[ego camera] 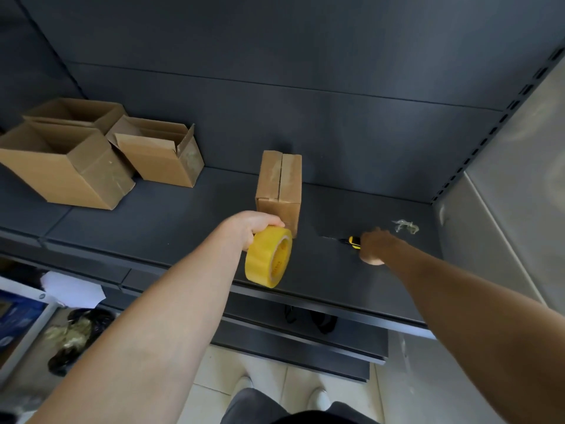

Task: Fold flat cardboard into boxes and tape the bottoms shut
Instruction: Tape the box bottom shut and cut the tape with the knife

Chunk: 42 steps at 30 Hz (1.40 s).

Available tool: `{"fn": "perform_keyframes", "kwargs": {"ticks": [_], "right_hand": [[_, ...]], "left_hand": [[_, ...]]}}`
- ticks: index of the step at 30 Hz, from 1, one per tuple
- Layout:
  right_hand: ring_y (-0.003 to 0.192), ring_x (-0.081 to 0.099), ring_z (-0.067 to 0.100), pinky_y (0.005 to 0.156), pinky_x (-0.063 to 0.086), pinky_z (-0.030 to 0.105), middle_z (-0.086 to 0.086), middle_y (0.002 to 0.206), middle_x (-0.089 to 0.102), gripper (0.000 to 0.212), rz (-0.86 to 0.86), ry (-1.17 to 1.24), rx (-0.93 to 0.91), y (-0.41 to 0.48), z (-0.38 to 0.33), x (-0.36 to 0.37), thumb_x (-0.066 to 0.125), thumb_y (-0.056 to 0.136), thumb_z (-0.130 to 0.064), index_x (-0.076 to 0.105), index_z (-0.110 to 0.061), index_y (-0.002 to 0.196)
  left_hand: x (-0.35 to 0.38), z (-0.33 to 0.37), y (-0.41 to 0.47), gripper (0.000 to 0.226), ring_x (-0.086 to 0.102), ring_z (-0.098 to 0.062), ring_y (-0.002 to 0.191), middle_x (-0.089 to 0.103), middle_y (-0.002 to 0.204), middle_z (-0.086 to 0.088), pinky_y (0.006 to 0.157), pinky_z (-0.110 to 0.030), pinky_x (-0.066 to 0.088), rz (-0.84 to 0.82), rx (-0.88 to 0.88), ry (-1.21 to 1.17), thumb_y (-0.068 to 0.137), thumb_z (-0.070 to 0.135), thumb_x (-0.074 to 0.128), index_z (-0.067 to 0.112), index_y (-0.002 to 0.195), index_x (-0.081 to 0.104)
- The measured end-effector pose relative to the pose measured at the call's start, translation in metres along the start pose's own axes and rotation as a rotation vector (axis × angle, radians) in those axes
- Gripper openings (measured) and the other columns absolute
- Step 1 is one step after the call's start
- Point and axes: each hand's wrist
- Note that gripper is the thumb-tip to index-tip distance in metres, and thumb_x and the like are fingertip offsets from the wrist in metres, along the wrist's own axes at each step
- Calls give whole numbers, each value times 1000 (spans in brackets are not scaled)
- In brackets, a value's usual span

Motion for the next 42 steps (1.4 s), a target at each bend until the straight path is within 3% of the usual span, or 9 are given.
{"fn": "perform_keyframes", "kwargs": {"ticks": [6,12,14,20,26,33,35,38,42], "right_hand": [[127,38,32,100,39,44,13,136,42,54,134,-6,19,-4,-16,-5,59,85,-6,38,-6,135],[114,44,31,94,39,43,13,123,46,34,795,336,-275,-26,-52,-40,51,92,-21,45,-7,122],[117,41,30,95,39,43,12,128,45,39,867,340,-450,-31,-62,-53,53,90,-22,46,-10,127],[134,26,21,105,31,44,-6,145,39,51,594,231,-633,-29,-92,-74,52,94,-36,39,-29,142],[138,24,21,113,24,32,-4,149,34,51,582,203,-639,-21,-88,-70,51,96,-14,38,-23,144],[142,20,21,115,22,35,-3,151,32,49,530,251,-628,-22,-89,-71,51,97,-18,38,-24,144],[134,35,26,108,33,41,4,143,44,39,659,341,-596,-28,-82,-67,48,98,-21,49,-18,137],[85,56,33,68,43,36,14,97,62,30,792,569,-268,-36,-64,-56,41,99,-26,61,-8,86],[54,66,26,47,50,26,15,69,70,68,-86,945,257,-54,-34,-45,33,95,-60,61,-1,78]], "left_hand": [[12,0,-8,34,70,-28,81,72,92,-14,63,-41,56,-111,14,-63,81,19,75,7,110,63],[16,-1,-9,36,68,-31,89,69,100,-15,78,-45,56,-38,65,-50,77,23,78,9,106,61],[17,-1,-11,30,68,-31,90,70,99,-15,86,-47,54,-14,87,-51,80,23,76,9,102,62],[18,0,-12,18,66,-31,90,69,96,-14,92,-45,51,19,104,-55,86,20,66,9,100,64],[4,-6,-6,19,66,-31,98,68,105,-15,92,-44,52,144,88,-24,83,20,68,8,98,66],[4,-8,-13,26,68,-30,91,70,104,-16,78,-44,55,-47,71,-100,89,13,65,2,112,63],[12,-8,-15,25,68,-29,90,70,104,-16,78,-44,54,-75,93,-107,90,10,63,1,114,62],[28,-3,-21,23,67,-29,87,69,101,-16,78,-44,54,-103,133,-107,90,8,63,2,112,62],[61,10,-32,3,61,-21,74,62,85,-9,69,-39,52,-166,231,-52,94,7,57,10,95,59]]}}
Point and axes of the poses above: each hand's wrist, its own y-axis towards the middle knuckle, its own x-axis out of the palm, z = x × y
